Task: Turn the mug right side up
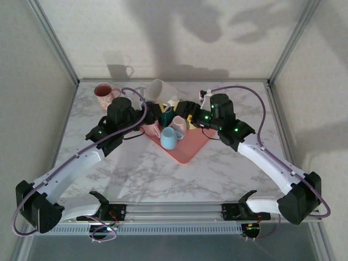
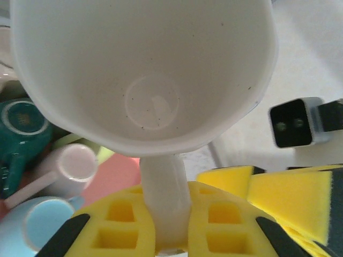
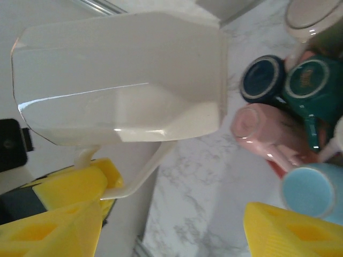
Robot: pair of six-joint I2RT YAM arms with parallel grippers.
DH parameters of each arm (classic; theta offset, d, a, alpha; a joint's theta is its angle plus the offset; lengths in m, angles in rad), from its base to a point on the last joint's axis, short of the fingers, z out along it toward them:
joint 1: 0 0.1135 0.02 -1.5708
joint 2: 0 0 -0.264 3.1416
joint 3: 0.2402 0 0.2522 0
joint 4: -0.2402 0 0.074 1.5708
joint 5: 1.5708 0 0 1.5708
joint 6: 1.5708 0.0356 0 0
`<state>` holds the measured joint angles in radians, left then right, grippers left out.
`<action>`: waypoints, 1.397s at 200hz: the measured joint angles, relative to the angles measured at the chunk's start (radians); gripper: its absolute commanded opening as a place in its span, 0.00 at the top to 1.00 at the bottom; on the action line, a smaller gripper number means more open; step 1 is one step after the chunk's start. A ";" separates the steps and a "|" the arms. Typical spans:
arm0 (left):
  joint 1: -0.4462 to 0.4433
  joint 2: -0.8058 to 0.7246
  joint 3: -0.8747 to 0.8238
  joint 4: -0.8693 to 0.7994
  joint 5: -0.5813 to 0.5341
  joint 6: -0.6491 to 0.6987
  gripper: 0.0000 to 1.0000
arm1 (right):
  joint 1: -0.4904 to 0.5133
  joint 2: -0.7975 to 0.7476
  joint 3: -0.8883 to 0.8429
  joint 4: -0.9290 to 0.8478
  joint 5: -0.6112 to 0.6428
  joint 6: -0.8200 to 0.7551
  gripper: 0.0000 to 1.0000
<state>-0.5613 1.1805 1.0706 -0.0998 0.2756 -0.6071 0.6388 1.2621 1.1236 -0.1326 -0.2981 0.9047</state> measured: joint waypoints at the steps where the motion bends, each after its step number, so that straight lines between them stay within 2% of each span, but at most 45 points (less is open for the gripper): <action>1: 0.000 0.000 0.000 -0.003 -0.002 0.002 1.00 | 0.000 0.000 0.002 -0.004 0.001 -0.002 0.29; 69: 0.000 0.038 0.039 -0.211 -0.224 0.116 1.00 | -0.004 -0.011 0.138 -0.344 0.158 -0.243 0.29; 113: 0.029 0.048 0.039 -0.294 -0.340 0.142 1.00 | -0.006 -0.004 0.163 -0.414 0.179 -0.381 0.28; 195: 0.284 0.095 0.027 -0.346 -0.407 0.212 1.00 | -0.010 0.087 0.221 -0.453 0.171 -0.449 0.28; 279: 0.508 0.228 -0.045 -0.301 -0.387 0.283 1.00 | -0.022 0.124 0.227 -0.465 0.164 -0.449 0.28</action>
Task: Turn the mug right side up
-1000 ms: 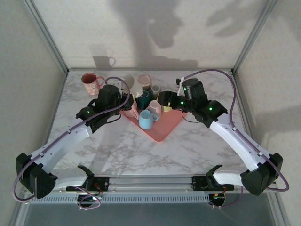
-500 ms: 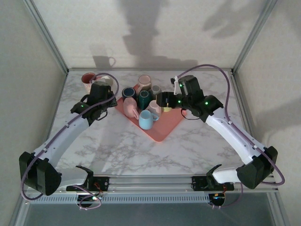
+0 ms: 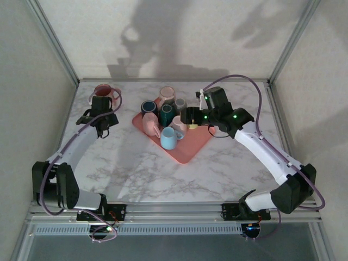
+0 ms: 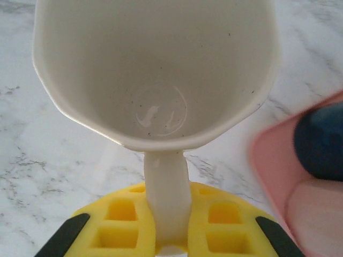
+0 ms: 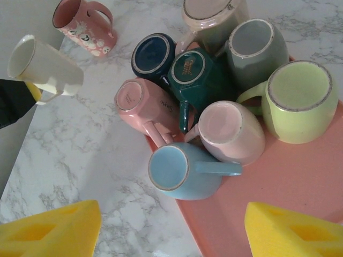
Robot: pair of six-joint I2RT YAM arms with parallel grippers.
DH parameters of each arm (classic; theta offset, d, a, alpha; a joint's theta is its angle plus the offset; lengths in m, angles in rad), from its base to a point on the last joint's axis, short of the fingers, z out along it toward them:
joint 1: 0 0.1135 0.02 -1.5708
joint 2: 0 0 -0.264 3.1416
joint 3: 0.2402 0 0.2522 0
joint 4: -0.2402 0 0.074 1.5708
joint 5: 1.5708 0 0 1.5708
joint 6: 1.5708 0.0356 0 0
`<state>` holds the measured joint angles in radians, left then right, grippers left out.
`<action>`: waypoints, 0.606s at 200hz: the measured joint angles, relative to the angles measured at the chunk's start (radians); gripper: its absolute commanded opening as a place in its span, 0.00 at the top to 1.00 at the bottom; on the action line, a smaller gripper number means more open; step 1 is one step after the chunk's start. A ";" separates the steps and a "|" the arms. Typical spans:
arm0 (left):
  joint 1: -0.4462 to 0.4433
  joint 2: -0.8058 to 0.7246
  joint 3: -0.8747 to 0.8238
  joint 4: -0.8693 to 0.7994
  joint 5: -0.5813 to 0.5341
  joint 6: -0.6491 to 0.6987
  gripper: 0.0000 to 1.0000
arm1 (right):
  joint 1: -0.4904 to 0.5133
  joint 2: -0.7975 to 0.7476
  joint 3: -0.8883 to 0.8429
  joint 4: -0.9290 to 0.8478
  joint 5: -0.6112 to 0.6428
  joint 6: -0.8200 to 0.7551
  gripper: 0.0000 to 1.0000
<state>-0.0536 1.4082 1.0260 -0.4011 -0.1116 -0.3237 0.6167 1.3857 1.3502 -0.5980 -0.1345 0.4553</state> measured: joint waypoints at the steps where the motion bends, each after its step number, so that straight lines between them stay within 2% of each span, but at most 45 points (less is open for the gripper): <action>1: 0.003 0.003 0.000 0.001 0.000 0.001 1.00 | 0.000 0.001 0.000 0.000 0.000 0.000 0.28; 41: 0.068 0.066 -0.014 0.073 0.008 0.044 1.00 | -0.005 0.018 0.000 -0.002 -0.008 0.000 0.28; 121: 0.097 0.195 -0.014 0.166 0.029 0.089 1.00 | -0.006 0.066 0.024 -0.013 -0.076 0.000 0.28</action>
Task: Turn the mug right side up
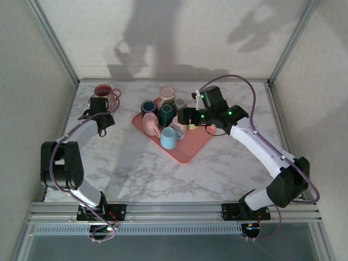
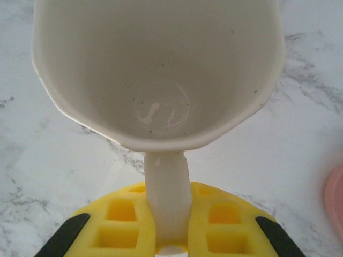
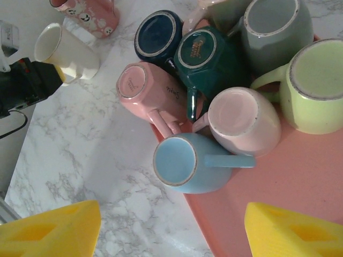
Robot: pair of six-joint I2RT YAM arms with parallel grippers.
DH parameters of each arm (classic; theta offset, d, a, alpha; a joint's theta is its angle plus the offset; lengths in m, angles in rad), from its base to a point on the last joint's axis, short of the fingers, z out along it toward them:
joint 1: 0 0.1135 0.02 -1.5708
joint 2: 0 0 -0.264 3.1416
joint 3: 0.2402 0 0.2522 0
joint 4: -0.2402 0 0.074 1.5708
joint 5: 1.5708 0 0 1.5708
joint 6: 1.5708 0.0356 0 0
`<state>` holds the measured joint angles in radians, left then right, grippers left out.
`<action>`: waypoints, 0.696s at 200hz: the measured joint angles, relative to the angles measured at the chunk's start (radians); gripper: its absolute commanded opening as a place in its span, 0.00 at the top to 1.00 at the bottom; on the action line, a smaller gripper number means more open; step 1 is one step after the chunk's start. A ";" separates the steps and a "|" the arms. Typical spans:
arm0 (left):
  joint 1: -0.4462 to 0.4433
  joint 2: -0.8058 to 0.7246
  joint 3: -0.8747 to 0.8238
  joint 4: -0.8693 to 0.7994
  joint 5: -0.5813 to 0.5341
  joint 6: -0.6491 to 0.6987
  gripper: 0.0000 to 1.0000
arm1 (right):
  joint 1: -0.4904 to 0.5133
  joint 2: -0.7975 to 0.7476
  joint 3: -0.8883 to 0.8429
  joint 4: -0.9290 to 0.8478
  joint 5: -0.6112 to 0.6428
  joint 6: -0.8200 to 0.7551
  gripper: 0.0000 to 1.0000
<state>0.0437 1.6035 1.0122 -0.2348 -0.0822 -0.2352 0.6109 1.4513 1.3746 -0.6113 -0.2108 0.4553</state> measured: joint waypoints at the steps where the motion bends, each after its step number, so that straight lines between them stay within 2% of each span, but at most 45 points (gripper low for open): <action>1: 0.000 0.000 0.000 0.001 0.000 0.000 1.00 | 0.000 0.000 0.000 0.000 0.000 0.000 0.28; 12: 0.002 0.002 0.000 0.008 0.001 0.001 0.98 | 0.000 0.000 0.000 0.000 -0.003 0.000 0.28; 38: 0.004 0.006 0.000 0.016 0.005 0.007 0.76 | 0.000 0.000 0.000 0.000 -0.011 0.000 0.27; 69: 0.004 0.005 -0.001 0.043 0.011 0.008 0.59 | 0.000 0.000 0.000 0.000 -0.021 0.000 0.27; 97: 0.004 -0.016 -0.008 0.044 0.019 0.012 0.56 | -0.001 0.000 0.000 -0.001 -0.022 0.000 0.26; 139: 0.004 -0.145 -0.030 -0.005 0.055 0.016 0.52 | -0.002 0.000 0.004 -0.027 -0.022 -0.010 0.27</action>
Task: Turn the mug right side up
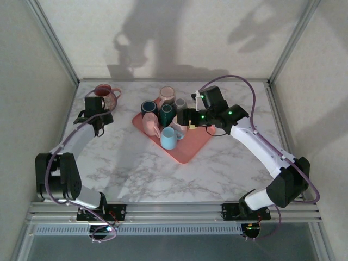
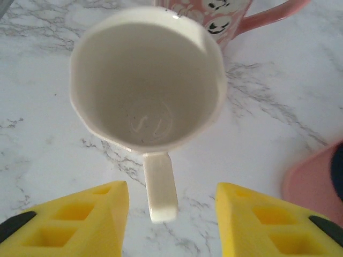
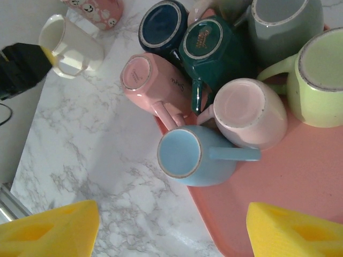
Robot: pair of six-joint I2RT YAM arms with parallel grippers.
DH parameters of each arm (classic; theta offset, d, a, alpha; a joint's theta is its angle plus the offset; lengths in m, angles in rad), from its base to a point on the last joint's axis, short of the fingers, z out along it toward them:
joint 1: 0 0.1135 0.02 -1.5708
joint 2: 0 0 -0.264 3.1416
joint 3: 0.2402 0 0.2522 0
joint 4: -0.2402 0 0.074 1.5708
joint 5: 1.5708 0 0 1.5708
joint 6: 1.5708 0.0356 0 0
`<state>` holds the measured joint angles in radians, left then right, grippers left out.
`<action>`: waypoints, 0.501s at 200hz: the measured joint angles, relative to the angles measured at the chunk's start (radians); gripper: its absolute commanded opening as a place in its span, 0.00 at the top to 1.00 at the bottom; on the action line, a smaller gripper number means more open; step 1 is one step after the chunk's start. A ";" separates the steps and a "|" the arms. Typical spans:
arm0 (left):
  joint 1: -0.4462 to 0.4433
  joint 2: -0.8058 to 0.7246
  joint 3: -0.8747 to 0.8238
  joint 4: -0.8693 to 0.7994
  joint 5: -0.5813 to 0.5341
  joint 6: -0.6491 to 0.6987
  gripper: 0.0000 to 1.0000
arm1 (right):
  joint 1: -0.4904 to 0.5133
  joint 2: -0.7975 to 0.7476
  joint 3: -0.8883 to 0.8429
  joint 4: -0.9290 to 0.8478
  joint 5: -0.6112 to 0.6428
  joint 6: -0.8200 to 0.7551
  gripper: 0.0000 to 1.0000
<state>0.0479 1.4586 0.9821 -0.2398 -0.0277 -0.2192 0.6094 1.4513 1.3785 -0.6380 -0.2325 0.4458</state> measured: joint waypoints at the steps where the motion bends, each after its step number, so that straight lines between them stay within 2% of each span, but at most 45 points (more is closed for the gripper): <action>1: 0.000 -0.003 0.000 -0.002 0.002 0.000 0.52 | 0.000 0.000 0.000 -0.002 0.000 -0.002 0.27; 24: 0.000 -0.085 -0.007 -0.034 0.076 0.008 0.51 | -0.001 -0.001 0.000 -0.021 0.000 -0.027 0.28; 58: 0.000 -0.185 -0.028 -0.066 0.255 0.029 0.51 | -0.001 -0.012 0.000 -0.060 0.001 -0.102 0.32; 100: 0.000 -0.256 -0.063 -0.077 0.464 0.039 0.51 | -0.001 -0.031 -0.036 -0.084 0.004 -0.293 0.37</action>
<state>0.0475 1.2022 0.9195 -0.3172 0.4362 -0.1799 0.6083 1.4200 1.3422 -0.7216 -0.2287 0.1528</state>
